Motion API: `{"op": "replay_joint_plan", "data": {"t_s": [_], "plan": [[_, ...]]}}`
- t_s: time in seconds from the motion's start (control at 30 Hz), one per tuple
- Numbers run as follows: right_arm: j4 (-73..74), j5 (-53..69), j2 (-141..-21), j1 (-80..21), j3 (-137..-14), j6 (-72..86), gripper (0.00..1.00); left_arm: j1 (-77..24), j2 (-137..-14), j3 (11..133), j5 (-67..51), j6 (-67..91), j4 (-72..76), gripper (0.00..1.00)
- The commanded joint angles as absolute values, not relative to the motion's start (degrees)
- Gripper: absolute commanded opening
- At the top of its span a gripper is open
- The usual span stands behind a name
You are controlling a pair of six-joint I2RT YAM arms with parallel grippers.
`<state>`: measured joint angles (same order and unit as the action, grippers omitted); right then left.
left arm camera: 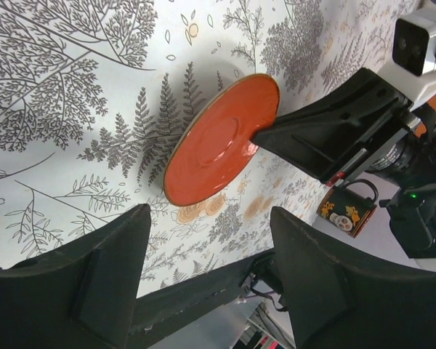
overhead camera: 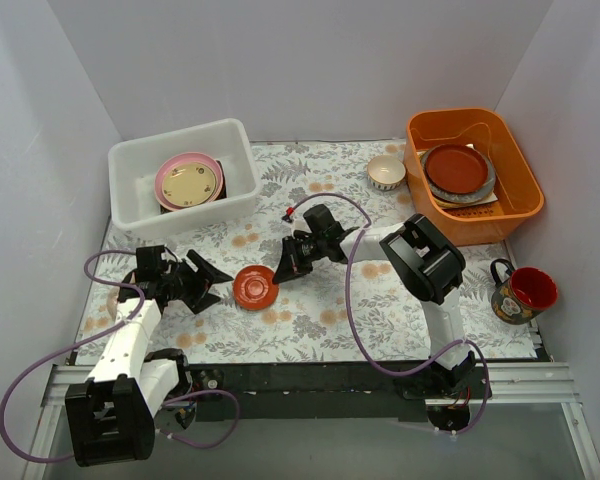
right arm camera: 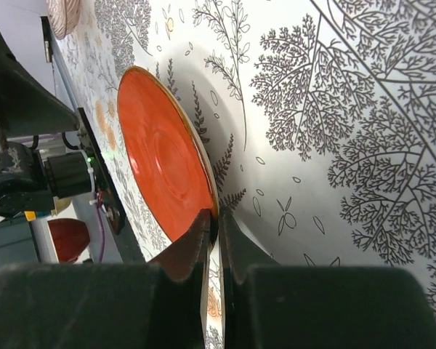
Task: Place the plates into the plastic bin on the countertop
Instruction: Place the plate in the plastic bin.
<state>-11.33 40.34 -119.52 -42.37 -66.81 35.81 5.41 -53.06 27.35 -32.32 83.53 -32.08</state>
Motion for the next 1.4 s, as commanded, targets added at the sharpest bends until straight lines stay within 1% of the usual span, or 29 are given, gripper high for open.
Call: {"op": "replay_joint_plan", "data": {"t_s": [0.0, 0.1, 0.33, 0.7, 0.93, 1.03, 1.07, 1.13, 1.27, 1.37], "plan": [[-16.3, 42.6, -119.8, -41.8, -64.3, 36.5, 0.03, 5.1, -53.3, 27.2, -29.6, 85.3, -30.7, 0.65], [-18.2, 44.1, -118.9, -41.4, -63.5, 37.2, 0.03, 5.0, -53.0, 27.4, -29.3, 85.5, -30.8, 0.66], [-13.9, 43.6, -114.7, -41.1, -65.1, 35.1, 0.02, 5.0, -51.6, 29.4, -27.5, 84.7, -32.6, 0.66], [-6.3, 42.5, -111.8, -40.9, -74.8, 33.4, 0.01, 5.0, -52.5, 33.6, -24.6, 84.1, -33.7, 0.66], [-2.2, 41.1, -113.6, -39.6, -84.2, 32.8, 0.01, 5.0, -53.8, 41.1, -16.8, 81.7, -39.2, 0.67], [-1.1, 38.9, -114.3, -38.8, -86.9, 32.5, 0.01, 5.1, -54.1, 44.6, -13.6, 81.2, -41.0, 0.67], [1.5, 36.4, -114.5, -38.8, -89.7, 32.1, 0.01, 5.2, -54.1, 45.5, -13.5, 81.1, -41.0, 0.67], [3.8, 34.5, -115.7, -38.8, -92.9, 30.0, 0.01, 5.2, -54.4, 46.5, -12.7, 81.0, -41.6, 0.68], [5.9, 32.5, -118.9, -38.3, -101.3, 30.1, 0.01, 5.2, -54.8, 47.1, -11.4, 80.8, -42.4, 0.70], [6.7, 30.9, -121.4, -38.0, -105.4, 30.2, 0.01, 5.4, -54.2, 47.3, -10.3, 80.9, -42.9, 0.70]]}}
